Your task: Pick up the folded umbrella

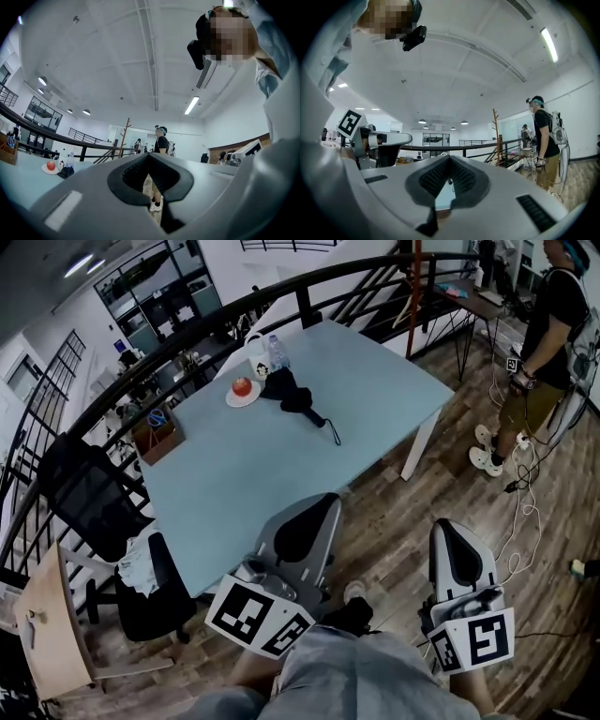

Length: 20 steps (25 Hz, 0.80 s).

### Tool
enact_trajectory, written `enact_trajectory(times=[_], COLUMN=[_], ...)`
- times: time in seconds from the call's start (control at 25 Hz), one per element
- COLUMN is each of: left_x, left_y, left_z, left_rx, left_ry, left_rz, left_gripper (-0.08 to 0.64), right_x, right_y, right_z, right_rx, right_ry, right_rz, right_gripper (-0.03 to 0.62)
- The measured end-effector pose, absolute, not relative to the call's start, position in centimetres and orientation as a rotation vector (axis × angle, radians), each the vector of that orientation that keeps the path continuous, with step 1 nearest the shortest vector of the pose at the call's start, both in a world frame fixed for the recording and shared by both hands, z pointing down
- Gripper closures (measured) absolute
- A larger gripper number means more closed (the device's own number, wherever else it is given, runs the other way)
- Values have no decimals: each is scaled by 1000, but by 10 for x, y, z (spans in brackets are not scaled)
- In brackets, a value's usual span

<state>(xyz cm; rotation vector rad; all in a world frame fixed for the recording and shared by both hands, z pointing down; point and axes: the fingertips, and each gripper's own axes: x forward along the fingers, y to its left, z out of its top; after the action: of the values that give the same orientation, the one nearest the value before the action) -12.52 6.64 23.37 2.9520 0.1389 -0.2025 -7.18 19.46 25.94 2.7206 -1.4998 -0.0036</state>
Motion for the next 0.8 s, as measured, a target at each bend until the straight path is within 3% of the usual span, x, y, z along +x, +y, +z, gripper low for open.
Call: enact_trajectory(times=[0.8], left_x=[-15], left_y=[-14], left_z=[236], left_rx=[2940], left_ry=[48], left_rz=[-243], left_gripper=[555], right_x=[42], right_y=[110], right_z=[258], right_rx=[2637], right_ry=[-1580], right_rz=[-17], right_gripper=[594])
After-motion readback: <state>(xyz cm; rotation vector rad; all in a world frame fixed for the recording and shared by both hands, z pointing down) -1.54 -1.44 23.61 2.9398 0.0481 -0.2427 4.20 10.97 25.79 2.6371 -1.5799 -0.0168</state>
